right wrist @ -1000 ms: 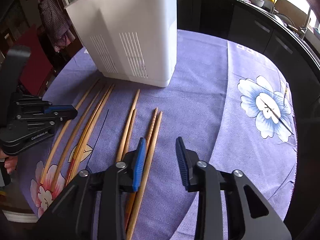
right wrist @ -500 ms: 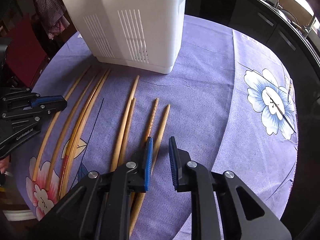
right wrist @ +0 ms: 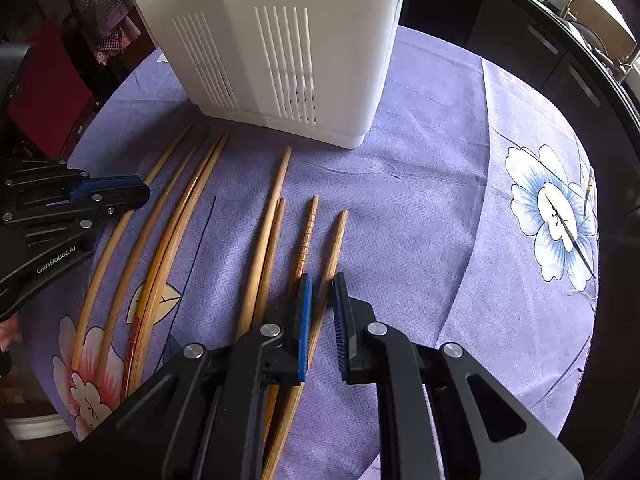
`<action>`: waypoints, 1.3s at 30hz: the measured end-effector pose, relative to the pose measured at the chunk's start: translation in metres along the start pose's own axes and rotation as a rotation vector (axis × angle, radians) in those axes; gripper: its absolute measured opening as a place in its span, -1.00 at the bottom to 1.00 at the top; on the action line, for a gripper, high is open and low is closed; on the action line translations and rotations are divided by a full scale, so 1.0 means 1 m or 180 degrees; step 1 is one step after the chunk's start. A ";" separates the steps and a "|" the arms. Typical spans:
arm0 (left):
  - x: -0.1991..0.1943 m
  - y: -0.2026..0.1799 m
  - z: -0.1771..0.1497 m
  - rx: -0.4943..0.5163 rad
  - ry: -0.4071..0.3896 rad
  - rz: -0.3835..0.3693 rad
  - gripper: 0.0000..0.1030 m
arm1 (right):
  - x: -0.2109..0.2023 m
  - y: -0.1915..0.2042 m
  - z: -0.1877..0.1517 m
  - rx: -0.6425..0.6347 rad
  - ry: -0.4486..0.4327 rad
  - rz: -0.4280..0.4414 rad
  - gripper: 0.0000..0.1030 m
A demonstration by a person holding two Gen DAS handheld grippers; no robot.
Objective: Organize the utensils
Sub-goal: 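Lift the chopsticks and drop them into the white caddy with both grippers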
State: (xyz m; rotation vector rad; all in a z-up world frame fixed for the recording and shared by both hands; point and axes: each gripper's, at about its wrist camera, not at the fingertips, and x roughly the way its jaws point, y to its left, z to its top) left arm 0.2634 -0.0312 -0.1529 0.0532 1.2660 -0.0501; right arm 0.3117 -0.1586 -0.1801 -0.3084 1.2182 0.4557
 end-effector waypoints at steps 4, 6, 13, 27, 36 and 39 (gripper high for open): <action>-0.002 0.000 0.001 -0.0034 -0.0010 0.0004 -0.89 | -0.003 -0.006 -0.005 0.0050 -0.0022 0.0045 -0.82; -0.013 0.000 0.000 -0.0047 -0.0111 0.0018 -0.89 | -0.005 -0.011 -0.011 0.0075 -0.0071 0.0061 -0.85; -0.088 0.006 -0.012 0.0018 -0.0669 -0.0026 -0.89 | -0.083 -0.030 -0.021 0.0189 -0.0638 0.0178 -0.87; -0.196 0.025 -0.024 -0.0034 -0.1379 -0.0145 -0.89 | -0.208 -0.039 -0.070 0.0288 -0.1546 0.0308 -0.87; -0.227 0.022 0.004 -0.0047 -0.1478 -0.0201 -0.89 | -0.236 -0.037 -0.062 0.0237 -0.1739 0.0327 -0.87; -0.249 0.021 0.021 -0.0051 -0.1601 -0.0198 -0.89 | -0.241 -0.040 -0.060 0.0216 -0.1764 0.0323 -0.87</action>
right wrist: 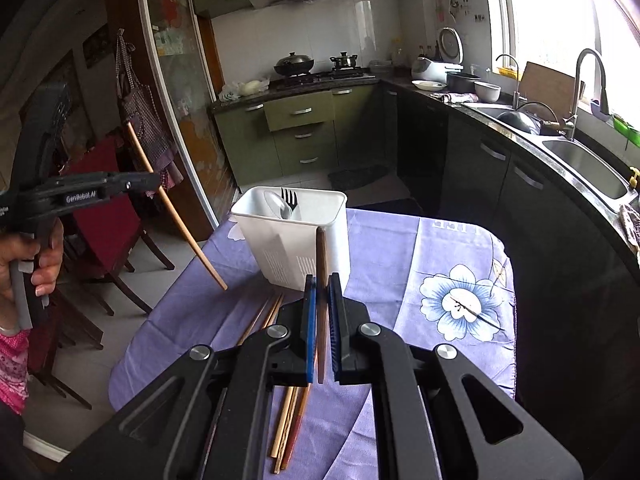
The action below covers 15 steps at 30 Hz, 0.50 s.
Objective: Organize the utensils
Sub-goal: 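Lift the chopsticks and drop them into the white caddy with both grippers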
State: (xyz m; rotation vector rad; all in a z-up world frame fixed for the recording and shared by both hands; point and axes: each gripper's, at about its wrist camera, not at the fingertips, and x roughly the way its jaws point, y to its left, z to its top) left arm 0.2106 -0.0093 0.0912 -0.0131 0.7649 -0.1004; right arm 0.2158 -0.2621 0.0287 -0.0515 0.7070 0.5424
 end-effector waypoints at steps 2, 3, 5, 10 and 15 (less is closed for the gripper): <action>-0.009 -0.001 0.017 -0.0004 -0.0124 0.0018 -0.89 | 0.001 -0.002 0.001 0.0006 -0.0003 -0.0004 -0.87; -0.013 -0.003 0.025 -0.0009 -0.0192 0.0022 -0.89 | 0.001 -0.004 0.001 0.0010 0.0005 0.0001 -0.87; -0.020 -0.005 0.042 -0.0027 -0.0347 0.0033 -0.89 | 0.004 -0.007 0.000 0.0025 0.0020 0.0006 -0.87; -0.017 -0.009 0.067 -0.0061 -0.0567 0.0112 -0.89 | 0.007 -0.012 0.000 0.0051 0.0038 0.0029 -0.87; 0.000 -0.011 0.072 -0.0089 -0.0645 0.0152 -0.88 | -0.002 -0.011 0.006 0.0016 -0.0024 0.0035 -0.87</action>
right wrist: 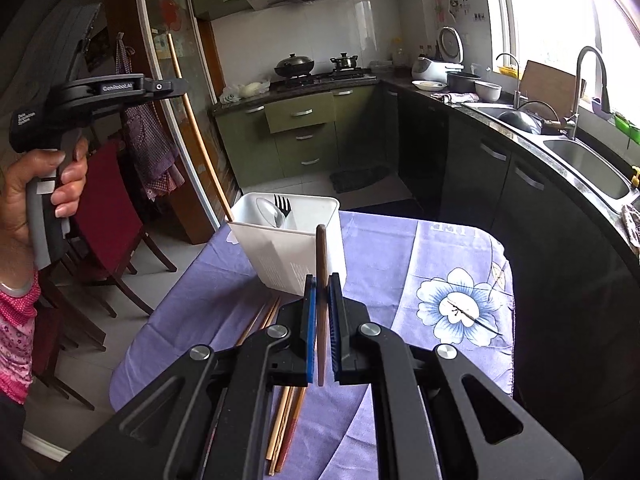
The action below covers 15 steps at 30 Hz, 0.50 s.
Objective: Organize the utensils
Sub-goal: 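Lift the chopsticks and drop them into the white caddy with both grippers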
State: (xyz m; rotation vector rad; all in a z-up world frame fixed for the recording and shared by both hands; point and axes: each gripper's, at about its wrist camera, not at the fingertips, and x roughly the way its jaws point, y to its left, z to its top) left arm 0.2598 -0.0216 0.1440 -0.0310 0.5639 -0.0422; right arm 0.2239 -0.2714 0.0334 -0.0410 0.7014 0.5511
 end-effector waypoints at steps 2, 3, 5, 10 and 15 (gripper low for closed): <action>0.003 0.000 0.002 -0.0011 -0.0012 -0.0002 -0.88 | -0.005 0.002 0.004 -0.0020 -0.0029 0.0005 -0.87; 0.004 0.001 0.003 -0.0025 -0.0012 -0.0031 -0.88 | -0.007 0.003 0.006 -0.0040 -0.0042 0.0002 -0.87; 0.005 0.002 0.004 -0.0048 -0.0019 -0.0059 -0.89 | -0.010 0.006 0.010 -0.0063 -0.0064 -0.0015 -0.87; 0.013 0.003 0.008 -0.0021 -0.0027 -0.0055 -0.88 | -0.008 0.013 0.016 -0.0098 -0.0055 -0.0033 -0.87; 0.016 0.004 0.006 -0.0038 -0.0059 -0.0074 -0.88 | -0.007 0.021 0.018 -0.0140 -0.0043 -0.0023 -0.87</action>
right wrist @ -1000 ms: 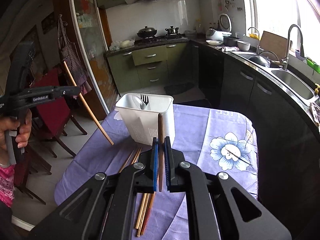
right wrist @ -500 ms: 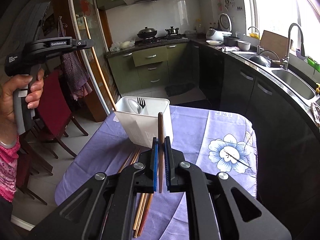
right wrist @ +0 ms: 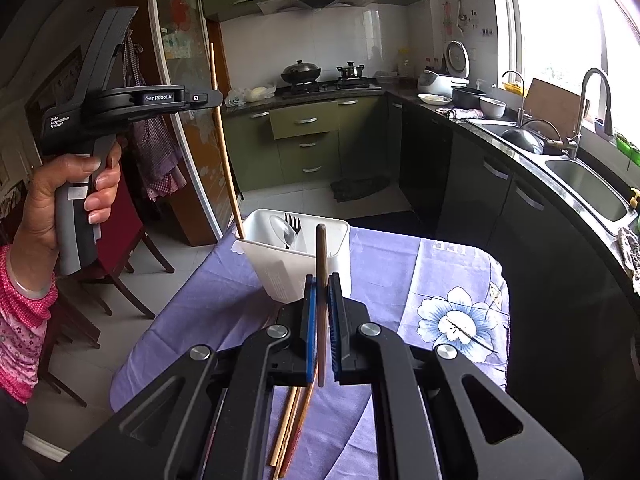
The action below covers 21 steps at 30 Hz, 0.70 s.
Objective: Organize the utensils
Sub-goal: 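Lift the chopsticks and drop them into the white caddy with both grippers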
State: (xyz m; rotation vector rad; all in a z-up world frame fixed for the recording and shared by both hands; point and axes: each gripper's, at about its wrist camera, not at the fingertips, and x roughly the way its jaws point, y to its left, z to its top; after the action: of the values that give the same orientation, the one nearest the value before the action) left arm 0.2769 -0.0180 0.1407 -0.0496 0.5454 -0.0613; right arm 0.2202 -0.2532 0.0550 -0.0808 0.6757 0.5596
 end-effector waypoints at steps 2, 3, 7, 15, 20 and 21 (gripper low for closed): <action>0.000 0.000 -0.001 -0.0002 -0.0020 -0.0007 -0.88 | 0.001 0.002 0.001 -0.0009 0.0001 -0.0007 -0.87; 0.000 0.001 0.000 -0.0017 -0.0021 -0.0013 -0.89 | 0.001 0.002 0.001 -0.0015 0.0004 -0.0009 -0.87; 0.000 0.003 0.000 -0.0012 -0.0013 -0.0012 -0.89 | 0.004 0.002 -0.002 -0.0018 0.0021 -0.0006 -0.87; 0.008 0.003 -0.001 -0.0012 -0.0060 -0.0020 -0.88 | 0.009 0.004 -0.002 -0.0029 0.0048 -0.0005 -0.87; 0.016 0.000 -0.007 0.0004 -0.0010 -0.0020 -0.88 | 0.005 0.003 0.005 -0.0015 -0.0010 -0.0007 -0.87; 0.019 -0.002 -0.011 0.0043 0.0030 -0.0019 -0.88 | 0.002 0.002 0.006 -0.0009 -0.0037 -0.0011 -0.87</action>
State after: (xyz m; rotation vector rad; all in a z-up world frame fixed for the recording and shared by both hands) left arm 0.2878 -0.0217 0.1216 -0.0377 0.5543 -0.0710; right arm 0.2243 -0.2488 0.0588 -0.0811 0.6633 0.5574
